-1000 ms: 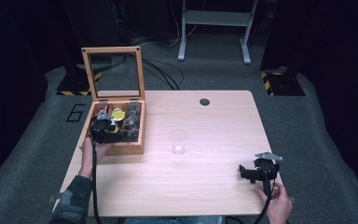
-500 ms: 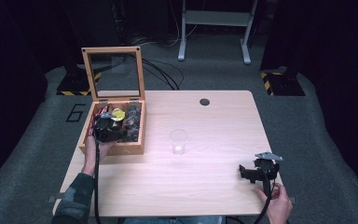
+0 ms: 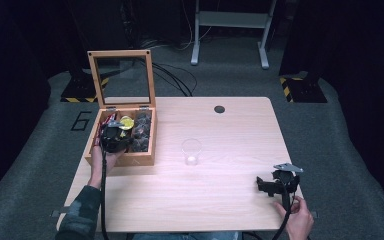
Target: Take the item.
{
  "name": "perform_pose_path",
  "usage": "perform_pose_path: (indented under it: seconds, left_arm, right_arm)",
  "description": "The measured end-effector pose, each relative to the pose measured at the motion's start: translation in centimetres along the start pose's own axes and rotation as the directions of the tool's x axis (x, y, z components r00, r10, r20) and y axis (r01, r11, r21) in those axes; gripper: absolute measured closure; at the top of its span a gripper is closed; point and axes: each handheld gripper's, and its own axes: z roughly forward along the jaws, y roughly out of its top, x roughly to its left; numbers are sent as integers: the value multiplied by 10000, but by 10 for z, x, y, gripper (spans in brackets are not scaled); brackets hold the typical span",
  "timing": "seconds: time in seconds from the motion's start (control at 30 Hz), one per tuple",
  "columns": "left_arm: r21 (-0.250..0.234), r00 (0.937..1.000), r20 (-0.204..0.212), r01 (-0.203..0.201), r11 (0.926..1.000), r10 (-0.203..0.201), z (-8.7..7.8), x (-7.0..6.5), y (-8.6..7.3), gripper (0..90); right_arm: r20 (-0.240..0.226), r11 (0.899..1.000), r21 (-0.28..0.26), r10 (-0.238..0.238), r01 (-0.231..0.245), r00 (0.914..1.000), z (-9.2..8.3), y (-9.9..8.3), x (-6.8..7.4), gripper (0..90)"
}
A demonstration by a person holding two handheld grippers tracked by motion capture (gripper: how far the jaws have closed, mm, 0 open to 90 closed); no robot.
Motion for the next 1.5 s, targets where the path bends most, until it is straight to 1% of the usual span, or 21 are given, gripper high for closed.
perform_pose_path:
  seconds: [0.03, 0.07, 0.13, 0.23, 0.33, 0.4, 0.43, 0.5, 0.53, 0.6, 0.63, 0.67, 0.7, 0.73, 0.87, 1.07, 1.3, 1.33, 1.37, 1.5]
  left_arm:
    - [-37, 10000, -71, 46, 10000, -47, 0, -1, 0, 835]
    - [-83, 10000, -30, 15, 10000, -15, 0, 0, 0, 850]
    - [-134, 10000, -55, -15, 9999, 14, -1, -2, 0, 885]
    - [-221, 9999, -31, -106, 9997, 105, -1, -3, 0, 896]
    - [-183, 9996, 25, -297, 9994, 298, -1, -6, 1, 899]
    - [-229, 9995, 21, -325, 9992, 325, -1, -7, 2, 899]
    - [-150, 9994, 54, -335, 9993, 336, -3, -7, 2, 899]
    - [-157, 9992, 85, -383, 9991, 384, -4, -8, 3, 899]
    - [-285, 9993, 49, -362, 9989, 363, -5, -9, 3, 900]
    - [-285, 9993, 85, -359, 9989, 361, -6, -9, 3, 900]
    - [-444, 9993, 67, -367, 9983, 370, -6, -9, 3, 900]
    - [-368, 9990, 118, -418, 9984, 423, -8, -9, 3, 900]
    - [-423, 9990, 135, -427, 9982, 433, -9, -10, 3, 900]
    - [-615, 9993, 98, -361, 9975, 368, -11, -11, 3, 900]
    - [-663, 9993, 127, -335, 9972, 344, -15, -13, 4, 900]
    - [-997, 9990, 220, -368, 9943, 391, -23, -17, 8, 900]
    - [-1267, 9977, 317, -556, 9904, 600, -31, -22, 16, 900]
    - [-1284, 9975, 339, -579, 9900, 627, -33, -23, 18, 900]
    - [-1312, 9969, 311, -683, 9890, 729, -33, -24, 19, 900]
    - [-1451, 9964, 336, -718, 9868, 774, -36, -27, 21, 900]
  right_arm:
    - [10, 10000, 26, 35, -35, 10000, 0, 0, 0, 0]
    - [3, 10000, -13, -20, 20, 10000, 0, 0, 0, 0]
    - [8, 10000, 12, 22, -22, 10000, 0, 0, 0, 0]
    - [8, 10000, 27, 40, -40, 10000, 0, 0, 0, 0]
    - [6, 10000, 2, 3, -3, 10000, 0, 0, 0, 0]
    - [8, 10000, 14, 20, -20, 10000, 0, 0, 0, 0]
    - [5, 10000, 1, 1, -1, 10000, 0, 0, 0, 0]
    - [6, 10000, 2, 5, -5, 10000, 0, 0, 0, 0]
    - [2, 10000, -14, -15, 15, 10000, 0, 0, 0, 0]
    - [5, 10000, -2, 3, -3, 10000, 0, 0, 0, 0]
    - [1, 10000, -11, -11, 11, 10000, 0, 0, 0, 0]
    - [10, 10000, 26, 43, -43, 10000, 0, 0, 0, 0]
    - [10, 10000, 26, 43, -43, 10000, 0, 0, 0, 0]
    - [8, 10000, 16, 22, -22, 10000, 0, 0, 0, 0]
    - [12, 10000, 17, 26, -26, 10000, 0, 0, 0, 0]
    - [3, 10000, 16, 23, -23, 10000, 0, 0, 0, 0]
    - [0, 10000, -10, -14, 14, 10000, 0, 0, 0, 0]
    - [9, 10000, 27, 42, -42, 10000, 0, 0, 0, 0]
    - [6, 10000, -2, -2, 2, 10000, 0, 0, 0, 0]
    - [10, 10000, 27, 35, -35, 10000, 0, 0, 0, 0]
